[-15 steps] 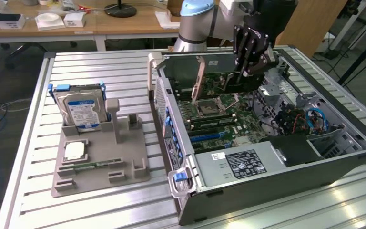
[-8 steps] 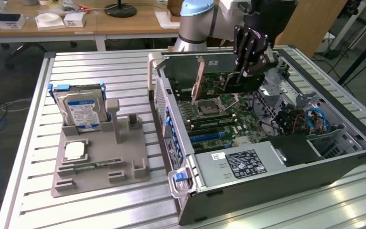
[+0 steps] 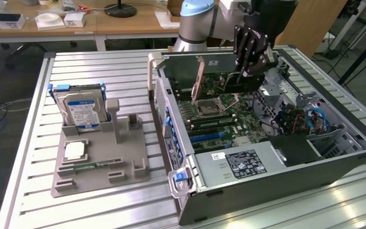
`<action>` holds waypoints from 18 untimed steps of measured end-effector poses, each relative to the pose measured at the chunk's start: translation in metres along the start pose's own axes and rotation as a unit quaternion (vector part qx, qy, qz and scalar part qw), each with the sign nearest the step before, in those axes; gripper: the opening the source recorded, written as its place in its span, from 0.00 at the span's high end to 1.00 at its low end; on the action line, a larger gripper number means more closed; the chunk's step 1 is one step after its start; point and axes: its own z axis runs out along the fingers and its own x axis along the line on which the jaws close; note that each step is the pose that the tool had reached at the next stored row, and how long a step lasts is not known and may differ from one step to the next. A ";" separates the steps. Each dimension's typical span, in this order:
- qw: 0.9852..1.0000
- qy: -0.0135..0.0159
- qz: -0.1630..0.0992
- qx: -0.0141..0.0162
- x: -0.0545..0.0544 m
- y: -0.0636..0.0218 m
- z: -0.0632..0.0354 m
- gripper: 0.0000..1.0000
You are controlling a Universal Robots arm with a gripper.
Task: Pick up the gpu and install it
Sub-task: 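Insert the gpu into the slot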
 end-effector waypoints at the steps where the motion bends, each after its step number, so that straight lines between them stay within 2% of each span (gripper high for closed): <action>1: 1.000 0.000 0.000 0.000 0.000 0.0000 0.0001 0.74; 18: 1.000 0.000 0.000 0.000 0.003 -0.0002 0.0154 0.74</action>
